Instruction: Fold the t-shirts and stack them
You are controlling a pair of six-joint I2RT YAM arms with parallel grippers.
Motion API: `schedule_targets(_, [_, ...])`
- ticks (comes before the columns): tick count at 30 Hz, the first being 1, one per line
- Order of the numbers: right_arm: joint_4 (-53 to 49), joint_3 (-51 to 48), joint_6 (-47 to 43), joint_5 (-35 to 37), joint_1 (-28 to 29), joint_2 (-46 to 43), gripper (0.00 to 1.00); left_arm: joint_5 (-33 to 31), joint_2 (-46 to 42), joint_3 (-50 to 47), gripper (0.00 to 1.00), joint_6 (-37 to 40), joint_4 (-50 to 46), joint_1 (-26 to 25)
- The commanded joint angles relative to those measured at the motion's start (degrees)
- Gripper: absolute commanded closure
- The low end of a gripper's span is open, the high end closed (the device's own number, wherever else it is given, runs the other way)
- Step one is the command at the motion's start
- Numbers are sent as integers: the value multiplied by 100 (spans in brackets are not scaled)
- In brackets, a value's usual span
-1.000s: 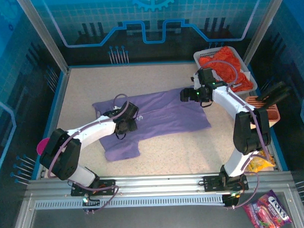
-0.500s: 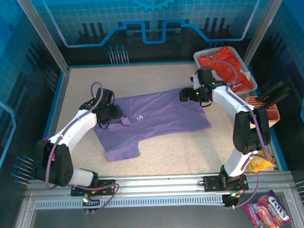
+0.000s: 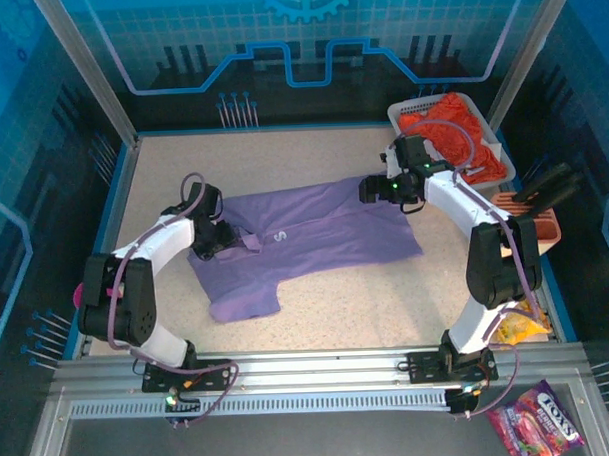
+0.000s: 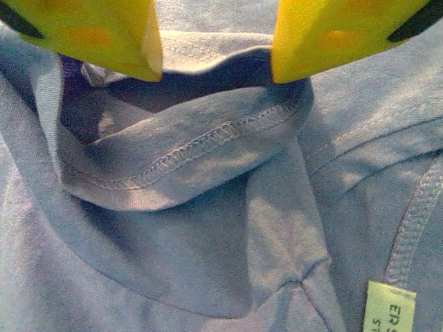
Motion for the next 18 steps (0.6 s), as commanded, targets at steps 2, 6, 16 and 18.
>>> schedule_targets(2, [-149,142,-41,-116,75,24,9,-164,-278,66,44,106,-306,96])
schedule_targets(6, [-151,135,-50,-117,77,25,9,-33,-518,115,41,198,-618,185])
schedule_targets(16, [-142,143,-41,-156,91,45,9,201,-31,212,49,161,-798,316])
schedule_targets(18, [-151,141,-56,-131,91,33,9,214,133,251,52,140,-755,314])
